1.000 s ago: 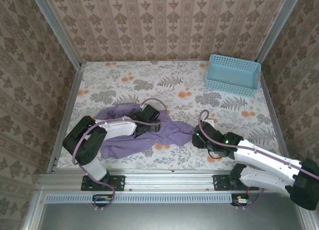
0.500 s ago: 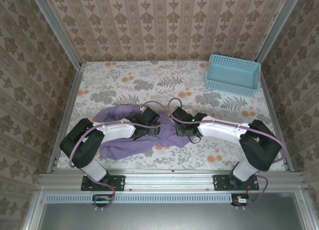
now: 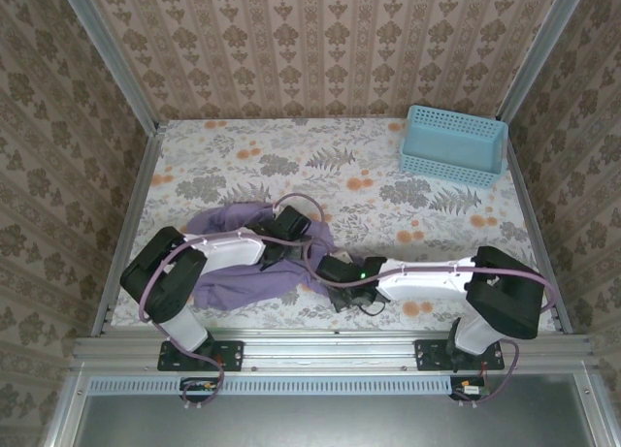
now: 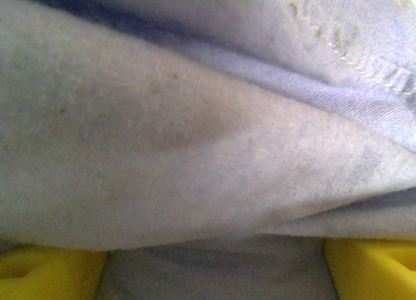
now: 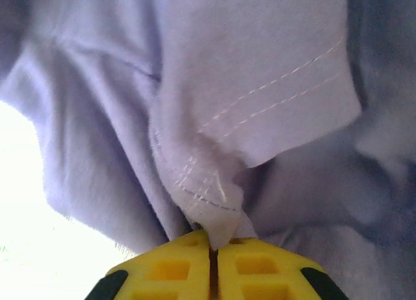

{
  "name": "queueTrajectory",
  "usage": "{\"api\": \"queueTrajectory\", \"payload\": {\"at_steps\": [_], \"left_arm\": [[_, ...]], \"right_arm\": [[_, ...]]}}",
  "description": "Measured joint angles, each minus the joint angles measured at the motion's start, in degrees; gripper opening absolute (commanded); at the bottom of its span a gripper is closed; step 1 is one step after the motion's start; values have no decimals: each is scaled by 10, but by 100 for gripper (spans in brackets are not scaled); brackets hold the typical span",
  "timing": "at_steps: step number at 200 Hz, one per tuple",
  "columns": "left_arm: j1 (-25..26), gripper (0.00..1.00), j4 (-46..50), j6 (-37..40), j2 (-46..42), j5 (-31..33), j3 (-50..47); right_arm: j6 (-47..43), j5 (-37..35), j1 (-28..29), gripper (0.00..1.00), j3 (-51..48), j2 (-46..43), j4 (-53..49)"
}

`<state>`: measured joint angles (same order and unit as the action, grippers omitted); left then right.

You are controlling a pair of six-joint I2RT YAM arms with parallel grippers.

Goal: Fold the inside-out t-shirt

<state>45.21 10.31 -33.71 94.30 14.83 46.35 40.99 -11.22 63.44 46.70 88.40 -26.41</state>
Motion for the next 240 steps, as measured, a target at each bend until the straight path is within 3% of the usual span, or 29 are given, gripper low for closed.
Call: {"api": "queueTrajectory", "payload": {"at_steps": [39, 87, 105, 130, 144, 164, 191, 240], "left_arm": [[-14, 89, -1, 0, 2, -3, 3], [-17, 89, 0, 0, 1, -4, 3], [-22, 89, 0, 0, 0, -5, 3], [-20, 89, 0, 0, -3, -5, 2], [-16, 89, 1, 0, -5, -5, 2], [-6, 89, 6, 0, -12, -4, 2], [7, 89, 10, -2, -24, -4, 1], [12, 90, 21, -8, -27, 0, 1]], "right_arm": [[40, -41, 21, 5, -43, -46, -28], [91, -71, 21, 19, -117, -181, -47], [102, -74, 12, 28, -130, -216, -60], [104, -77, -26, 35, -133, -254, -66], [103, -77, -56, 46, -131, -266, -64], [102, -77, -102, 53, -107, -248, -66], [101, -80, -147, 58, -36, -161, -62], [98, -90, -163, 63, 42, 4, -59]]}}
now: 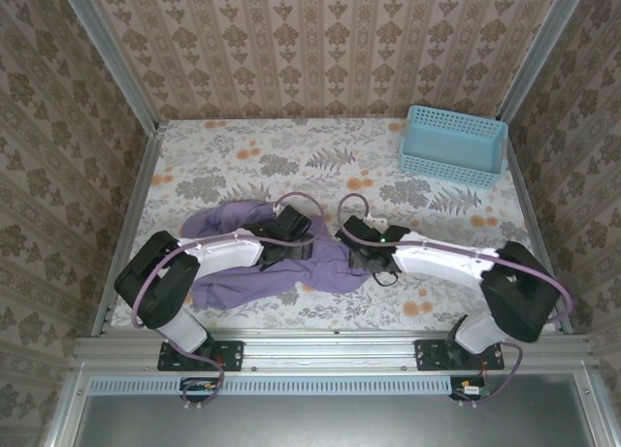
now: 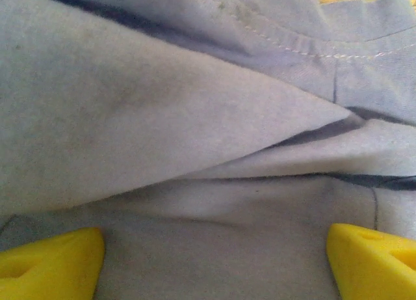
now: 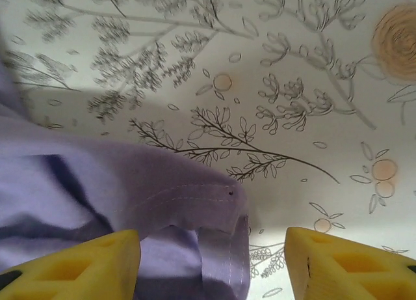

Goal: Fold the inside-out t-shirt

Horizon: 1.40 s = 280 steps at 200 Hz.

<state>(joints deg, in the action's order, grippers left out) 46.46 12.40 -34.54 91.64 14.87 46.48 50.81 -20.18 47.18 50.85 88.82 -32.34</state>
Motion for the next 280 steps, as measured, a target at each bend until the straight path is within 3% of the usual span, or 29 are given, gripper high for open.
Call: {"api": "queueTrajectory", "payload": {"at_steps": [25, 43, 104, 188, 220, 255, 280], "left_arm": [[-5, 90, 9, -4, 0, 3, 0], [-12, 90, 13, -5, 1, 6, 0], [-33, 90, 15, -13, 16, 12, 0], [-8, 91, 18, -14, 11, 8, 1], [21, 95, 41, -8, -51, 8, 1], [17, 96, 57, 3, -169, 5, -5], [19, 94, 58, 10, -207, -12, -10]], "right_arm": [[6, 0, 12, 65, -13, 17, -3], [20, 0, 31, 62, -32, 17, -9], [83, -7, 47, 27, -130, -64, 1], [65, -4, 47, 0, -147, -131, 14], [28, 9, 43, 0, -150, -223, 59], [-15, 42, -7, 0, -199, -399, 113], [-42, 84, -28, 0, -247, -518, 156]]}}
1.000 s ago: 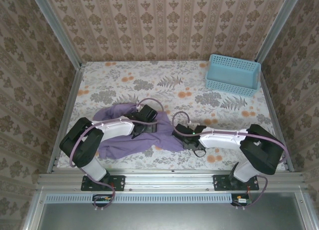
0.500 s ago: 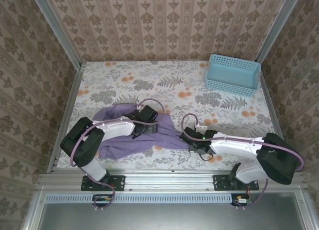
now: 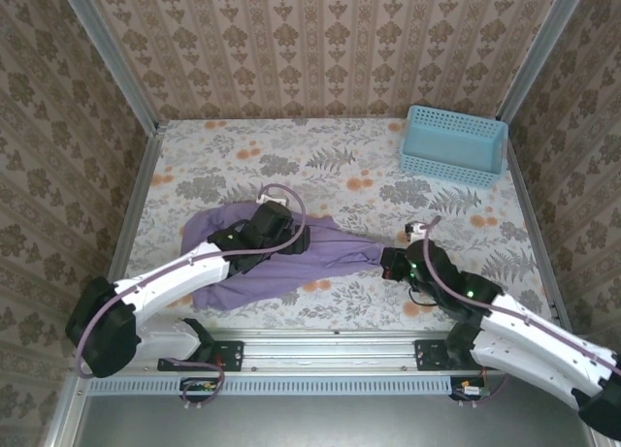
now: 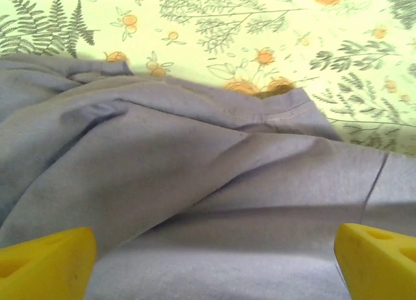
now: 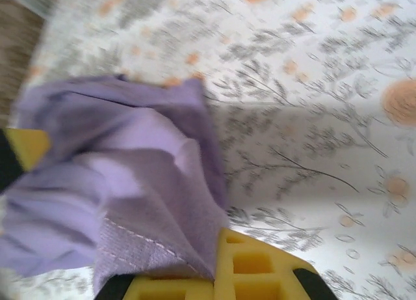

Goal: Fold the inside-out t-shirt

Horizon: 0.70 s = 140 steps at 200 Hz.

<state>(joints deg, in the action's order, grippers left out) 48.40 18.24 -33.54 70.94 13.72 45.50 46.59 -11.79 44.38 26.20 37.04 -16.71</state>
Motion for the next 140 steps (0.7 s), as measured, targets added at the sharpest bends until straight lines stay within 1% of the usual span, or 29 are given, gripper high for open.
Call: {"api": "queueTrajectory", "payload": {"at_steps": [20, 44, 64, 82, 99, 118, 127, 140], "left_arm": [[33, 91, -1, 10, -2, -11, 0], [114, 82, -11, 31, 0, -19, 14], [173, 82, -34, 55, 2, -19, 30], [208, 82, -55, 72, 4, -17, 37], [214, 85, -63, 80, 17, -10, 38], [198, 79, -63, 83, 49, -2, 42], [186, 74, -63, 86, 62, -3, 42], [165, 63, -65, 92, 76, -7, 42]], "right_arm": [[-5, 34, -2, 0, -18, -46, 43], [-4, 73, -2, 0, -24, -35, 106], [-3, 96, -2, 0, -25, -10, 139], [-4, 120, -2, 0, -32, 1, 162], [-5, 144, -2, 0, -36, 1, 177], [-13, 170, -2, 0, -37, -2, 186], [-17, 180, -2, 0, -39, -7, 188], [-21, 189, -2, 0, -42, -19, 186]]}}
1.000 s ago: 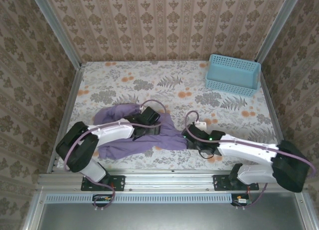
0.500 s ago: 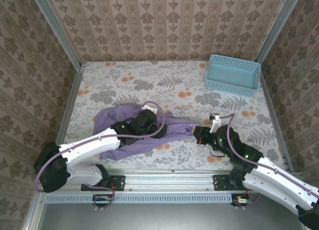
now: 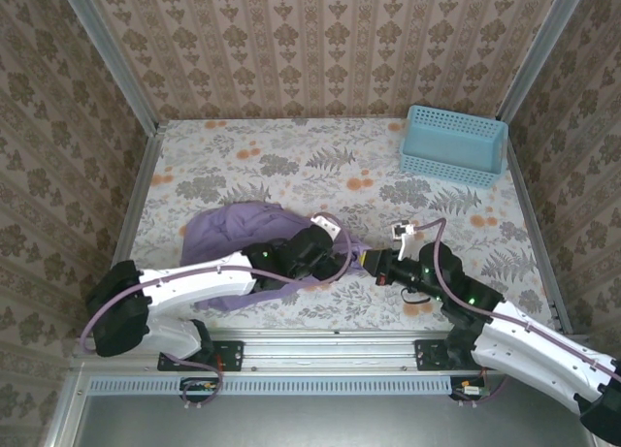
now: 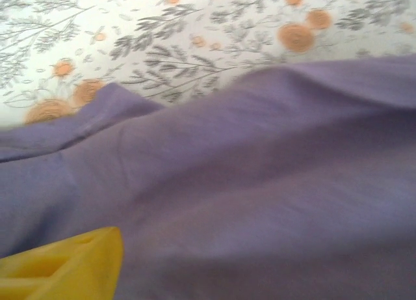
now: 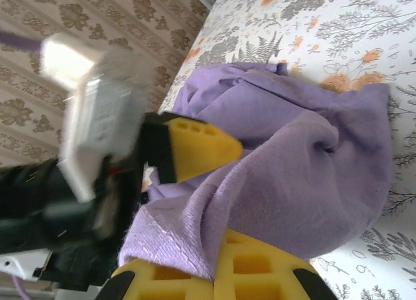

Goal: Fold the inside-out t-shirt

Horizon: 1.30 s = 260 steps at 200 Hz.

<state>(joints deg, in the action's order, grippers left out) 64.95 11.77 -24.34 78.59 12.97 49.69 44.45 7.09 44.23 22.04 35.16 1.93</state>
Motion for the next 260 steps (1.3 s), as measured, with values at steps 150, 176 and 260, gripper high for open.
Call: {"api": "queueTrajectory", "payload": {"at_steps": [150, 176, 260], "left_arm": [[-40, 0, -57, 67, -62, -153, 2], [-40, 0, -72, 67, -74, -202, 1], [-99, 0, -86, 48, -36, -242, 4]], "right_arm": [[-85, -30, -142, 4, 9, 28, -106], [-98, -13, -166, 21, 40, 97, -95], [-130, -74, -130, 62, 92, 121, -149]]}}
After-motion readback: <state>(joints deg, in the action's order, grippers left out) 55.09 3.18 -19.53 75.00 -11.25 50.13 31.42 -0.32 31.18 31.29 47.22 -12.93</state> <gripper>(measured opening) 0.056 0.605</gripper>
